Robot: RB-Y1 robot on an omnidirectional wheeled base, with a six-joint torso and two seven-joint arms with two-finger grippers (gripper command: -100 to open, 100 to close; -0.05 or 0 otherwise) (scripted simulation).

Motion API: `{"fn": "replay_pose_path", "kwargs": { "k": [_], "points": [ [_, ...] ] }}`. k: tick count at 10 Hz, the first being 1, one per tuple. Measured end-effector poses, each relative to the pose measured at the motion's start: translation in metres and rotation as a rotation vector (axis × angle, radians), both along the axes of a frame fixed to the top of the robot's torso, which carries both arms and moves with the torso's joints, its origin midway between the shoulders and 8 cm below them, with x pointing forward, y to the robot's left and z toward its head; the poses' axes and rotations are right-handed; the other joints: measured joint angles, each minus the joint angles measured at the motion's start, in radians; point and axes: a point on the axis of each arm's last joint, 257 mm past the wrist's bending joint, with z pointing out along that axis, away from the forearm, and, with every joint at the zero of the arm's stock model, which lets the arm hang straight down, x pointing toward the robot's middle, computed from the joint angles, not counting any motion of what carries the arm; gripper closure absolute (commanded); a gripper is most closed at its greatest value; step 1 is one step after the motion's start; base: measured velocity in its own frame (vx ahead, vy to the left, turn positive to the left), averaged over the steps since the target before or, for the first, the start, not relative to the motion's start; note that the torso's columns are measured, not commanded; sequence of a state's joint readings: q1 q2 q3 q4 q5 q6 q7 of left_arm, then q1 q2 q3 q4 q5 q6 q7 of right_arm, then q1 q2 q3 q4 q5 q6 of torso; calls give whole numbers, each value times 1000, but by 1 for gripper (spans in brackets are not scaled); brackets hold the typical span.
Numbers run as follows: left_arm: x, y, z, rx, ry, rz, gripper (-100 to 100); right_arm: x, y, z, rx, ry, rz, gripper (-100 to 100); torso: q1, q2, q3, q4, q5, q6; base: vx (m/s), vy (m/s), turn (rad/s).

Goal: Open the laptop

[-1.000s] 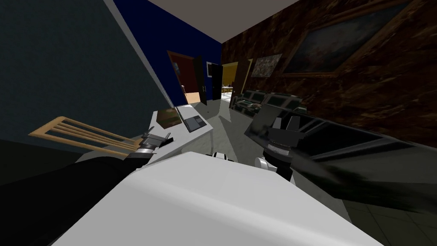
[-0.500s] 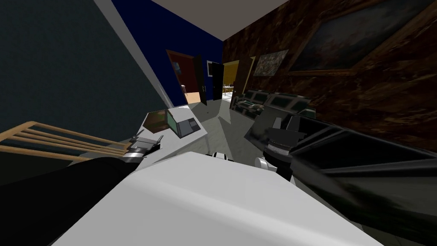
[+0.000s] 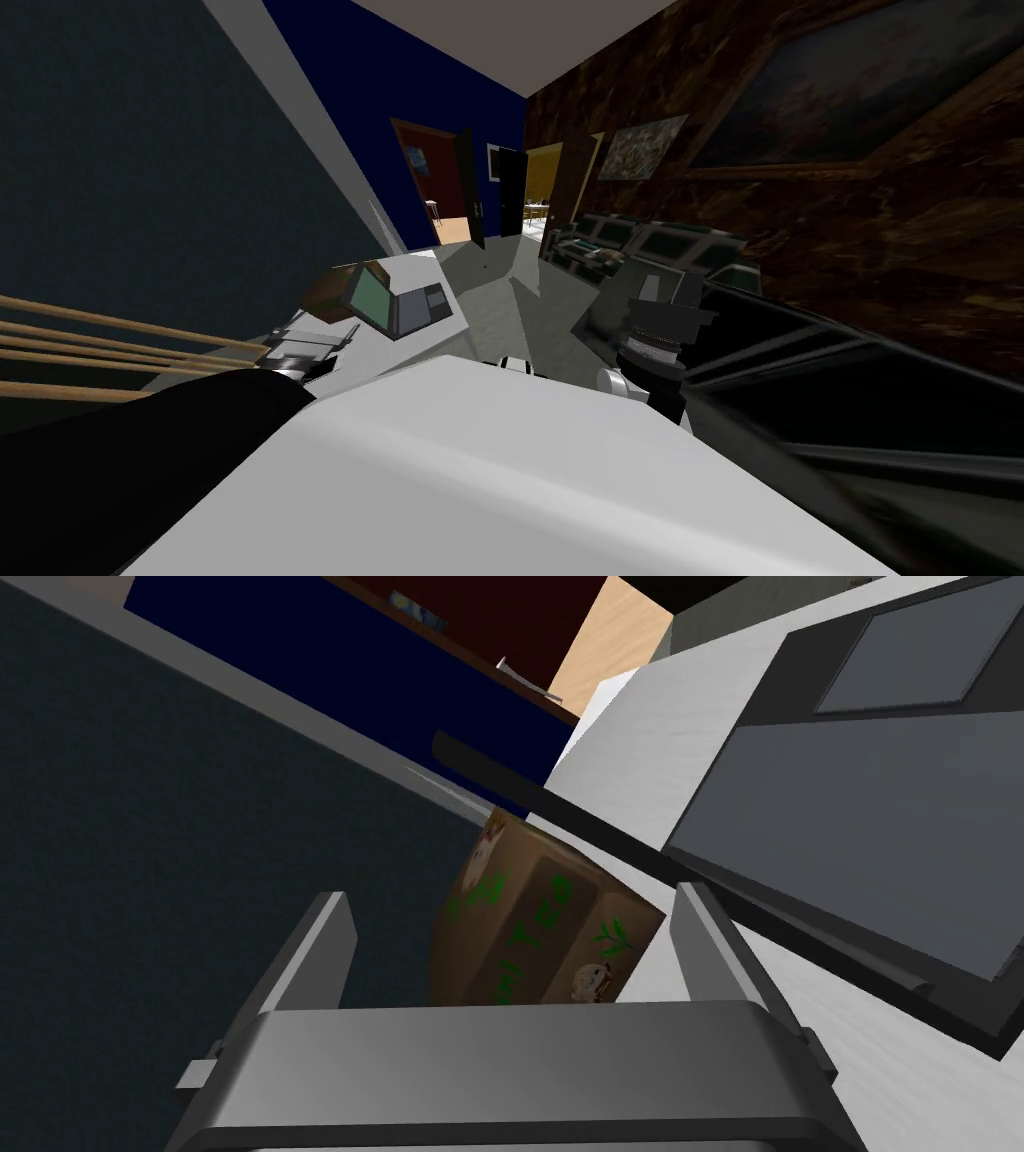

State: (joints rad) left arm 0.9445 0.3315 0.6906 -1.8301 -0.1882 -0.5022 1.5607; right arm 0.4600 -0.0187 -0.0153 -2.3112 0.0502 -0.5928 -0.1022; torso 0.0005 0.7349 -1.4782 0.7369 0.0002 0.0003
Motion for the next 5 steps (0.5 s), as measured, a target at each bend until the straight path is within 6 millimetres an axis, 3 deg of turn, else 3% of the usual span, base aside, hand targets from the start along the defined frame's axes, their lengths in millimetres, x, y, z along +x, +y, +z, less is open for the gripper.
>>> {"fn": "replay_pose_path", "kwargs": {
  "k": [1, 3, 4, 5],
  "points": [
    [-8, 7, 3, -6, 4, 14, -100, 0, 0, 0, 0, 0, 0, 0, 2, 4, 3, 1, 0, 0, 264, -105, 68],
    [-14, 15, 7, -12, 6, 28, -100, 0, 0, 0, 0, 0, 0, 0, 4, 11, 7, 3, 1, 0, 76, -30, 10],
    [-13, 15, 8, -12, 6, 27, 100, 0, 0, 0, 0, 0, 0, 0, 4, 13, 9, 4, 1, 0, 16, 8, 3],
    [-13, 16, 11, -7, 3, 27, 100, 0, 0, 0, 0, 0, 0, 0, 3, 9, 8, 2, 5, 0, 50, -38, -37]
  ]
}}
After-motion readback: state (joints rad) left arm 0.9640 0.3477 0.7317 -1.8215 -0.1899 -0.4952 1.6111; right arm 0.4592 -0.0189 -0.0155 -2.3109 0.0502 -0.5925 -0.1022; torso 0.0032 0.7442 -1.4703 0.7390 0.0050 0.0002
